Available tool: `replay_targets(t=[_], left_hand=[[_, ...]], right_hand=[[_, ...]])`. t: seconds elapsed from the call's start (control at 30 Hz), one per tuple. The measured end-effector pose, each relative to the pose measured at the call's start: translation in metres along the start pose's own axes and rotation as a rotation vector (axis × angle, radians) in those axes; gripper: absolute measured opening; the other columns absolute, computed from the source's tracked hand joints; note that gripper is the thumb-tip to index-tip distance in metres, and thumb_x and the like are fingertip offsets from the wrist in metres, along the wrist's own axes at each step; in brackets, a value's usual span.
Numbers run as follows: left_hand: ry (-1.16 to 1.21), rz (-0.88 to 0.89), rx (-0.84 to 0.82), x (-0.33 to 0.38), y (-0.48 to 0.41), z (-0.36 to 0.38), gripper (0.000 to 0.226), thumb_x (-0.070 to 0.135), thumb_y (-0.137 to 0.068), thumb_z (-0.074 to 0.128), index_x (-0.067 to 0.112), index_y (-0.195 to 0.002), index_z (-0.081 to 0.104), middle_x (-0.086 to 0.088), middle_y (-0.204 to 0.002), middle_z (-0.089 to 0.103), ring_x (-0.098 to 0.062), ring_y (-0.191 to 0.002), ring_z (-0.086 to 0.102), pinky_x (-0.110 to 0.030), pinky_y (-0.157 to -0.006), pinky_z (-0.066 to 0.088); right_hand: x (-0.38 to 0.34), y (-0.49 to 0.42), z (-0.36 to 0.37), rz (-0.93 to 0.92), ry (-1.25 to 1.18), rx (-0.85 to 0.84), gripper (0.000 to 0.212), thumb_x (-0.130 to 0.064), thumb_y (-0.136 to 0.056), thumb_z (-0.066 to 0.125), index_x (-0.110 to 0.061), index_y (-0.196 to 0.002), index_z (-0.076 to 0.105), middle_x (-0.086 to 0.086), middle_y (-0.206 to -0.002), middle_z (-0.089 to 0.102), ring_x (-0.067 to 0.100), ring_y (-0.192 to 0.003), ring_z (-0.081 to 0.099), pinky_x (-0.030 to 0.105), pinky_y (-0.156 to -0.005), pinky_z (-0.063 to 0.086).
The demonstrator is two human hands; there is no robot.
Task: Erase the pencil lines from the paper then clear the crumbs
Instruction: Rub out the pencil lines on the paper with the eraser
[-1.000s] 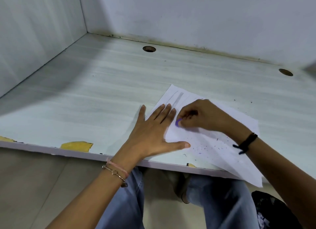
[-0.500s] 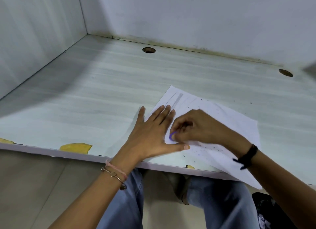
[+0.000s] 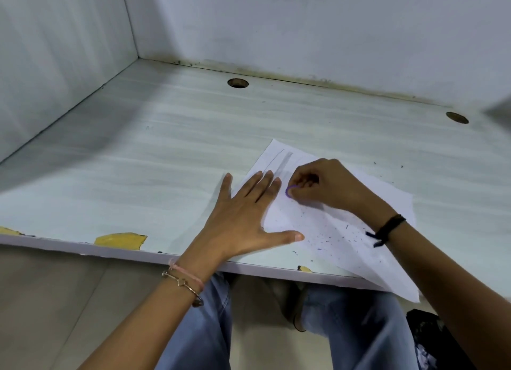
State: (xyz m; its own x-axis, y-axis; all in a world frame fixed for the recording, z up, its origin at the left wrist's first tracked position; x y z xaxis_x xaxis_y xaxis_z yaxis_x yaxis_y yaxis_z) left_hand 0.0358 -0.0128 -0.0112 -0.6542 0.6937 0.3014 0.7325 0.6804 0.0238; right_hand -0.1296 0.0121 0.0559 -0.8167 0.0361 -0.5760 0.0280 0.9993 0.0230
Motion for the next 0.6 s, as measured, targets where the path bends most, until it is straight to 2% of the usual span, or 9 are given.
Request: replay_targets(t=[0.03, 0.13, 0.17, 0.27, 0.33, 0.43, 0.47, 0.5, 0.6], left_hand=[[-0.004, 0.001, 0.000, 0.000, 0.000, 0.000, 0.109, 0.094, -0.071, 0.023, 0.033, -0.155, -0.010, 0.013, -0.161, -0.018, 0.000, -0.144, -0.023, -0.055, -0.116, -0.014], [-0.034, 0.004, -0.014, 0.000, -0.001, -0.001, 0.112, 0.094, -0.069, 0.022, 0.030, -0.155, -0.009, 0.011, -0.162, -0.017, -0.001, -0.145, -0.023, -0.056, -0.116, -0.013], [-0.034, 0.004, -0.016, 0.000, -0.001, -0.001, 0.112, 0.094, -0.069, 0.022, 0.030, -0.155, -0.009, 0.012, -0.162, -0.018, -0.001, -0.145, -0.023, -0.056, -0.116, -0.013], [0.002, 0.005, -0.010, 0.000, 0.000, -0.001, 0.109, 0.093, -0.072, 0.025, 0.033, -0.155, -0.010, 0.014, -0.161, -0.019, 0.001, -0.144, -0.024, -0.056, -0.116, -0.015], [0.000, 0.006, -0.010, 0.000, 0.000, 0.000, 0.109, 0.094, -0.072, 0.025, 0.033, -0.155, -0.010, 0.014, -0.161, -0.019, 0.001, -0.144, -0.024, -0.055, -0.116, -0.015], [-0.022, 0.008, -0.019, 0.000, -0.001, 0.000, 0.111, 0.094, -0.070, 0.024, 0.031, -0.155, -0.010, 0.012, -0.162, -0.018, -0.001, -0.145, -0.024, -0.056, -0.116, -0.014], [-0.024, 0.007, -0.017, 0.000, -0.001, -0.001, 0.111, 0.094, -0.070, 0.024, 0.031, -0.155, -0.010, 0.012, -0.162, -0.018, -0.001, -0.145, -0.024, -0.057, -0.116, -0.014], [-0.016, 0.004, -0.016, 0.000, -0.001, 0.000, 0.111, 0.094, -0.071, 0.024, 0.031, -0.155, -0.010, 0.012, -0.162, -0.018, 0.000, -0.144, -0.024, -0.057, -0.116, -0.014], [0.007, 0.002, -0.015, 0.001, 0.001, 0.000, 0.108, 0.093, -0.072, 0.026, 0.033, -0.155, -0.010, 0.014, -0.161, -0.019, 0.001, -0.144, -0.024, -0.056, -0.116, -0.015]], right_hand=[[-0.004, 0.004, 0.005, -0.026, -0.001, -0.019, 0.003, -0.016, -0.077, 0.074, -0.019, -0.076, 0.074, -0.006, -0.067, 0.069, 0.002, -0.060, 0.059, 0.020, -0.066, 0.048], [-0.021, 0.026, 0.023, -0.107, -0.018, -0.300, 0.002, -0.018, -0.078, 0.076, -0.019, -0.080, 0.075, -0.010, -0.066, 0.067, -0.001, -0.060, 0.057, 0.012, -0.063, 0.044], [-0.018, 0.024, 0.020, -0.104, 0.003, -0.316, 0.002, -0.020, -0.079, 0.076, -0.020, -0.080, 0.075, -0.011, -0.067, 0.068, -0.002, -0.061, 0.058, 0.011, -0.064, 0.043], [0.003, 0.001, -0.002, -0.027, 0.030, -0.039, 0.002, -0.021, -0.078, 0.075, -0.022, -0.076, 0.074, -0.009, -0.067, 0.069, -0.002, -0.059, 0.057, 0.018, -0.065, 0.044], [0.002, 0.002, 0.001, -0.033, -0.003, -0.003, 0.004, -0.017, -0.078, 0.074, -0.021, -0.076, 0.075, -0.006, -0.068, 0.069, 0.000, -0.058, 0.056, 0.019, -0.064, 0.045], [-0.015, 0.022, 0.019, -0.130, 0.002, -0.276, 0.003, -0.019, -0.078, 0.076, -0.022, -0.080, 0.076, -0.008, -0.070, 0.070, 0.000, -0.062, 0.057, 0.014, -0.064, 0.043], [-0.014, 0.021, 0.017, -0.132, 0.014, -0.310, 0.003, -0.021, -0.078, 0.076, -0.023, -0.081, 0.076, -0.010, -0.071, 0.070, 0.000, -0.063, 0.057, 0.013, -0.064, 0.043], [-0.008, 0.014, 0.011, -0.117, 0.024, -0.263, 0.003, -0.021, -0.078, 0.076, -0.024, -0.080, 0.076, -0.011, -0.070, 0.070, 0.000, -0.063, 0.057, 0.013, -0.064, 0.042], [0.006, -0.002, -0.002, -0.042, 0.010, 0.018, 0.007, -0.017, -0.077, 0.074, -0.024, -0.075, 0.074, -0.012, -0.062, 0.065, 0.000, -0.055, 0.052, 0.019, -0.062, 0.040]])
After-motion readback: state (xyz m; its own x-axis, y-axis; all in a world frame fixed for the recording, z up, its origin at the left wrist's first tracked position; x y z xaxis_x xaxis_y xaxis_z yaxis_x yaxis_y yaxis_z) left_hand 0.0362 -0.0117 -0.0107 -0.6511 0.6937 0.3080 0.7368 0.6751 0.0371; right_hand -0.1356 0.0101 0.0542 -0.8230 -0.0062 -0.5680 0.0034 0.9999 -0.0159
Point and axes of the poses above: each hand's wrist, its own y-axis away from the middle knuckle, its own z-axis out of the palm, x = y × z, the point moved 3 cm from there along -y, towards the middle knuckle
